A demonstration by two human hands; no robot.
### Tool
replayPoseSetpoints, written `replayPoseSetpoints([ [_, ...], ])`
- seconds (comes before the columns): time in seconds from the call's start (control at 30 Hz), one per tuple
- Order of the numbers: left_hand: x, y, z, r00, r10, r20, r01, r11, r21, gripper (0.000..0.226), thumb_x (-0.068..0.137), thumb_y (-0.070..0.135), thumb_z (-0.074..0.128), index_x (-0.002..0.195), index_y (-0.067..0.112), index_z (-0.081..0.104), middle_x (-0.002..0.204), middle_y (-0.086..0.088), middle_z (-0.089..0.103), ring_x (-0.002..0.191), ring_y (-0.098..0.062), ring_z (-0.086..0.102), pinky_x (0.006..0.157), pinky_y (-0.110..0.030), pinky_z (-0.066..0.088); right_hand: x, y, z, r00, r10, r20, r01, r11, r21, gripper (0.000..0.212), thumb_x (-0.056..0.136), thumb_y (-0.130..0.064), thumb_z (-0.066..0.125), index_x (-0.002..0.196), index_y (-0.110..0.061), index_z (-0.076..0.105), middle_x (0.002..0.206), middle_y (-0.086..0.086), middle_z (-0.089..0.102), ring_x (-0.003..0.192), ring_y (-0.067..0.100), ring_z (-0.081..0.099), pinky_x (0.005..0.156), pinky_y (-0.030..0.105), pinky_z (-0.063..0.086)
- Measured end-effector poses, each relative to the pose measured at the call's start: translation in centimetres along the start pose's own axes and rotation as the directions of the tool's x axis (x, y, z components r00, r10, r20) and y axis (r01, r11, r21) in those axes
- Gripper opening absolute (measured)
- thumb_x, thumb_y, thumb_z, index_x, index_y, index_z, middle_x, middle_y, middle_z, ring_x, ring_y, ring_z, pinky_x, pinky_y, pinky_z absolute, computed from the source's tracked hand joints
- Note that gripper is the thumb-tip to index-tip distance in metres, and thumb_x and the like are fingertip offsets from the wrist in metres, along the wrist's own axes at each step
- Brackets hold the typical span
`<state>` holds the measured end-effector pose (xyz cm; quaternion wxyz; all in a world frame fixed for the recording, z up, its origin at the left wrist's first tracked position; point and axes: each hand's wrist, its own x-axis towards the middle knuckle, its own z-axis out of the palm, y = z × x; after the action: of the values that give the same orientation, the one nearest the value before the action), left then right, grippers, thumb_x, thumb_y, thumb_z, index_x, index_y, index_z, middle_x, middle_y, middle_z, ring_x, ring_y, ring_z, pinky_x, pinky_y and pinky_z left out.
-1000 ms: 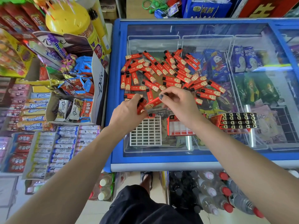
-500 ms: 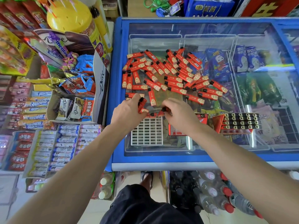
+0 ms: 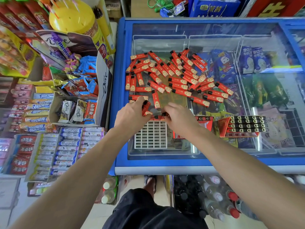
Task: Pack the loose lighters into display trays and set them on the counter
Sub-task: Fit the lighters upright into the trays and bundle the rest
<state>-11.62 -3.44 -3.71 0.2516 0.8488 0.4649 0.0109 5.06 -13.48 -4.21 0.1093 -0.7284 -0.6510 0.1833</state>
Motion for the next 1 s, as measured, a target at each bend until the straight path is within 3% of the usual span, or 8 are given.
replayPoseSetpoints([
  [0.5,0.0,-0.1,0.1,1.000,0.006,-0.017,-0.006,1.000,0.001,0.033,0.092,0.045,0.066,0.107,0.023,0.046,0.079,0.004,0.061,0.070,-0.023,0.061,0.059,-0.036,0.048,0.7,-0.4,-0.6,0.997,-0.016,0.069,0.018,0.999,-0.029,0.006,0.096,-0.010,0.062,0.102,-0.007,0.061,0.092,-0.002,0.045,0.092,0.029,0.061,0.065,0.038,0.046],
  [0.57,0.0,-0.1,0.1,1.000,0.004,-0.015,-0.004,1.000,0.007,0.033,0.092,0.045,0.066,0.105,0.024,0.045,0.080,0.004,0.061,0.070,-0.023,0.061,0.059,-0.036,0.047,0.6,-0.2,-0.7,0.998,-0.003,0.065,0.004,1.000,-0.023,0.006,0.096,-0.011,0.062,0.102,-0.008,0.061,0.093,-0.001,0.048,0.092,0.027,0.059,0.065,0.036,0.043],
  [0.87,0.1,-0.1,0.1,1.000,-0.007,0.002,0.007,1.000,0.011,0.034,0.093,0.048,0.064,0.109,0.023,0.046,0.082,0.002,0.063,0.073,-0.024,0.062,0.062,-0.038,0.052,0.2,0.4,-0.4,1.000,0.019,0.023,-0.018,1.000,-0.014,0.007,0.095,-0.004,0.060,0.101,-0.006,0.062,0.097,0.005,0.056,0.091,0.028,0.061,0.070,0.042,0.052],
  [1.0,0.0,-0.1,0.1,1.000,-0.007,0.001,0.007,1.000,0.015,0.033,0.093,0.047,0.064,0.106,0.022,0.046,0.080,0.002,0.062,0.071,-0.024,0.061,0.060,-0.037,0.049,0.2,0.5,-0.1,1.000,0.020,0.013,-0.019,1.000,-0.015,0.011,0.095,-0.002,0.060,0.105,-0.004,0.063,0.095,0.003,0.051,0.091,0.029,0.061,0.067,0.036,0.045],
])
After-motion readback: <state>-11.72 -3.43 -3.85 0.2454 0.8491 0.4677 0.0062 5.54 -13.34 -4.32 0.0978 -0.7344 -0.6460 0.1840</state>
